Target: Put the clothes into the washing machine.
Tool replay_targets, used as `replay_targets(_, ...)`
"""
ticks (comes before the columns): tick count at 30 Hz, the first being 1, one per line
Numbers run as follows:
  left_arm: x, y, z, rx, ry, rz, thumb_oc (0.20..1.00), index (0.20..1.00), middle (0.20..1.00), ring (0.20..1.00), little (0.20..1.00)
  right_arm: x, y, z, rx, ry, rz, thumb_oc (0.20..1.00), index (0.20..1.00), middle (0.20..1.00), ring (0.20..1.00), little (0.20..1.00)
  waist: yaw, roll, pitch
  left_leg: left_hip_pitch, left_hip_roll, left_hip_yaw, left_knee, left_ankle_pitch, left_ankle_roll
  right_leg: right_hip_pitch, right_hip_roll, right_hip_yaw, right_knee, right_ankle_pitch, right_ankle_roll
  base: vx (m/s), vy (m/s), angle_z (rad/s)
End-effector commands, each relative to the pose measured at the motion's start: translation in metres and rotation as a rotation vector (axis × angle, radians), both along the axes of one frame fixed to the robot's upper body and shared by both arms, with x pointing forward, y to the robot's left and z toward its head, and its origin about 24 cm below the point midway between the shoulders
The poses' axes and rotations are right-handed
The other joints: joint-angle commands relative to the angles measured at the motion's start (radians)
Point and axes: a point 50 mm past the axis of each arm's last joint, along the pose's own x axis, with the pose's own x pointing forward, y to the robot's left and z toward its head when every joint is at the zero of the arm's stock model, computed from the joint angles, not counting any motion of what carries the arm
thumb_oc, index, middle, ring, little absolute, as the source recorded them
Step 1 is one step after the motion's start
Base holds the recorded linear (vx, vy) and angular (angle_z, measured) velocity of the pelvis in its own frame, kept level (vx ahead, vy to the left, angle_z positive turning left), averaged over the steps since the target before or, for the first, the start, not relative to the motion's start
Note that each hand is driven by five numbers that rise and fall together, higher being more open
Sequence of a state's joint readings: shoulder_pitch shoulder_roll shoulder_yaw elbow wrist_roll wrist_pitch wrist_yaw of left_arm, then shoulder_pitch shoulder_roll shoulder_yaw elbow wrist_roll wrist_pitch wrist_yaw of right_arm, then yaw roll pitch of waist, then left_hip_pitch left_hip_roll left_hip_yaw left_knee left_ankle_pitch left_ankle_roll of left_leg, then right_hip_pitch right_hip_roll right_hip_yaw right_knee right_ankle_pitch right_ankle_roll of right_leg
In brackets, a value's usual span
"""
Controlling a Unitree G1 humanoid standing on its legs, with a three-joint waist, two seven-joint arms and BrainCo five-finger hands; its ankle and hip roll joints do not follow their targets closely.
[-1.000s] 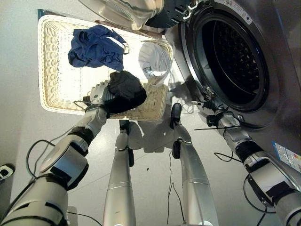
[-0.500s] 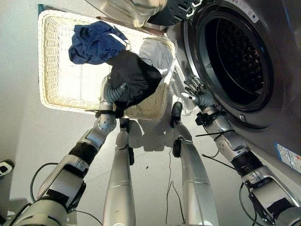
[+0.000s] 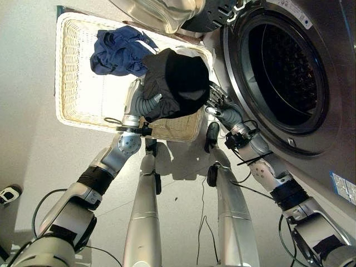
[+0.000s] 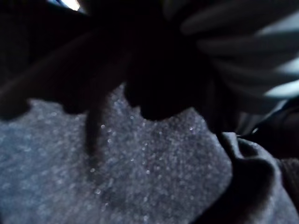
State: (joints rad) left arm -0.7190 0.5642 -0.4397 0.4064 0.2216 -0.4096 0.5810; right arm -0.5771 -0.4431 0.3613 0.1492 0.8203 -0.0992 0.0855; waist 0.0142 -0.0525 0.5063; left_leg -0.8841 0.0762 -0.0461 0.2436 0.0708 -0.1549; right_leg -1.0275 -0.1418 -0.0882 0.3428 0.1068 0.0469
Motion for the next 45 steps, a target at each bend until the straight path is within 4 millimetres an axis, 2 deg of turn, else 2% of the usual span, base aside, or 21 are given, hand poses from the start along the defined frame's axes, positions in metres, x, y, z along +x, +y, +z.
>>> replay_targets(1,-0.017,-0.024,0.033,-0.011,-0.165,-0.145,0.200,0.200,0.200,0.200,0.200,-0.016,0.018,0.019,0.051,-0.088,0.121,1.000,1.000,1.000,1.000,1.000,-0.007,0.042,0.014,-0.017,-0.132,-0.020,0.002,0.025,0.086,0.050,0.075,-0.070,-0.018,0.014,0.088,0.00,0.000,0.00)
replay_targets(14,-0.021,-0.040,0.041,0.097,-0.209,-0.178,0.200,0.200,0.200,0.200,0.200,-0.024,0.036,0.041,0.110,-0.158,0.203,1.000,1.000,1.000,1.000,1.000,-0.002,0.052,0.014,-0.018,-0.138,-0.015,0.002,0.030,0.088,0.048,0.075,-0.073,-0.020,0.020,0.089,0.00,0.000,0.00)
replay_targets(23,-0.028,-0.055,0.048,0.206,-0.292,-0.220,0.200,0.200,0.200,0.200,0.200,-0.025,0.046,0.045,0.146,-0.134,0.230,1.000,1.000,1.000,1.000,1.000,0.003,0.056,0.014,-0.015,-0.138,-0.011,0.001,0.033,0.090,0.049,0.072,-0.079,-0.014,0.020,0.089,0.00,0.000,0.00)
replay_targets(24,-0.029,-0.058,0.049,0.219,-0.304,-0.227,0.200,0.200,0.200,0.200,0.200,-0.025,0.047,0.045,0.149,-0.128,0.230,0.790,0.790,0.790,0.790,0.790,0.003,0.056,0.014,-0.014,-0.138,-0.010,0.000,0.034,0.090,0.049,0.071,-0.080,-0.014,0.021,0.090,0.00,0.000,0.00)
replay_targets(25,-0.030,-0.059,0.050,0.225,-0.311,-0.233,0.200,0.200,0.200,0.200,0.200,-0.025,0.047,0.044,0.151,-0.124,0.228,0.790,0.790,0.790,0.790,0.790,0.003,0.057,0.014,-0.015,-0.138,-0.010,0.001,0.033,0.090,0.048,0.071,-0.081,-0.013,0.021,0.090,0.00,0.000,0.00)
replay_targets(26,-0.032,-0.062,0.051,0.233,-0.326,-0.247,0.200,0.200,0.200,0.200,0.200,-0.024,0.047,0.044,0.156,-0.118,0.228,0.200,0.200,0.200,0.200,0.200,0.003,0.057,0.014,-0.016,-0.139,-0.009,0.002,0.033,0.091,0.047,0.070,-0.081,-0.014,0.022,0.090,0.00,0.000,0.00)
replay_targets(37,-0.043,-0.075,0.058,0.209,-0.415,-0.294,0.200,0.200,0.200,0.200,0.200,-0.025,0.050,0.046,0.176,-0.115,0.225,0.200,0.200,0.200,0.200,0.200,0.001,0.055,0.014,-0.031,-0.143,-0.008,0.009,0.034,0.091,0.031,0.071,-0.081,-0.011,0.028,0.091,0.00,0.000,0.00)
replay_targets(45,-0.044,-0.073,0.059,0.139,-0.464,-0.231,0.200,0.200,0.200,0.200,0.200,-0.026,0.052,0.047,0.193,-0.116,0.229,0.200,0.200,0.200,0.200,0.200,0.003,0.052,0.014,-0.033,-0.146,-0.009,0.010,0.034,0.092,0.031,0.074,-0.082,-0.013,0.029,0.090,0.00,0.000,0.00)
